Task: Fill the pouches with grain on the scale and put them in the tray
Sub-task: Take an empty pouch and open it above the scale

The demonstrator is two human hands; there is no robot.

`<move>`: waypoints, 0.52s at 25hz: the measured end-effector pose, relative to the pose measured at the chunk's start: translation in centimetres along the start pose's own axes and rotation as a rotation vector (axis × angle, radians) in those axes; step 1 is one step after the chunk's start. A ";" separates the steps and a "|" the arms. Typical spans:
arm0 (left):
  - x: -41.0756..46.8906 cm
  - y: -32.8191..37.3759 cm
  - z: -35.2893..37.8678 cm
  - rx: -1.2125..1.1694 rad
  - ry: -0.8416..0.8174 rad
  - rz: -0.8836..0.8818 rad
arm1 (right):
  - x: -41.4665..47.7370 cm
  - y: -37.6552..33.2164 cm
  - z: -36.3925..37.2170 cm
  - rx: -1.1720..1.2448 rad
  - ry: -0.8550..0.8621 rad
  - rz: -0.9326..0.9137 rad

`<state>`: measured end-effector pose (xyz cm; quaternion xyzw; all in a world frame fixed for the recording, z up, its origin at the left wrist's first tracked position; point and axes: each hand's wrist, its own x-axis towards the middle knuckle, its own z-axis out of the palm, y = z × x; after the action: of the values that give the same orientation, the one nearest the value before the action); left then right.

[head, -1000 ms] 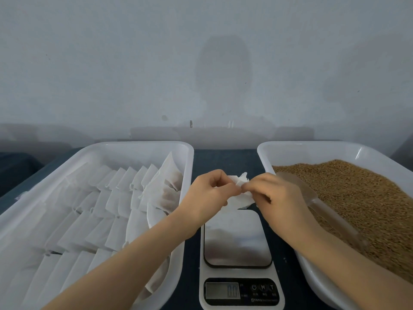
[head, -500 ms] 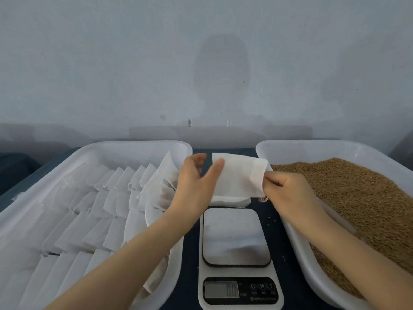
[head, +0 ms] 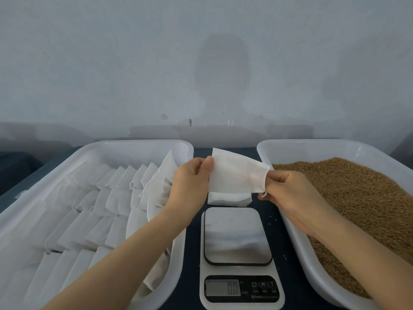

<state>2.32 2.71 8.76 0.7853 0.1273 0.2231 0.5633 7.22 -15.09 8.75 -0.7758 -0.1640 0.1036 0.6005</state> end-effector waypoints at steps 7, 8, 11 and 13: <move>-1.4 -0.2 1.4 0.705 -0.127 0.850 | -0.7 -0.2 0.5 -0.231 -0.066 -0.041; -1.4 -0.4 1.6 0.752 -0.136 0.854 | -0.7 -0.2 0.5 -0.254 -0.064 -0.039; -1.1 -1.0 1.4 0.746 -0.086 0.790 | -0.7 -0.2 0.5 -0.268 -0.038 -0.031; -0.8 -1.3 1.1 0.720 -0.053 0.732 | -0.8 -0.3 0.5 -0.266 -0.042 -0.024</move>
<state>2.23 1.85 7.08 0.9280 -0.1013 0.3277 0.1452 6.25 -14.90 8.85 -0.8441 -0.1981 0.0900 0.4900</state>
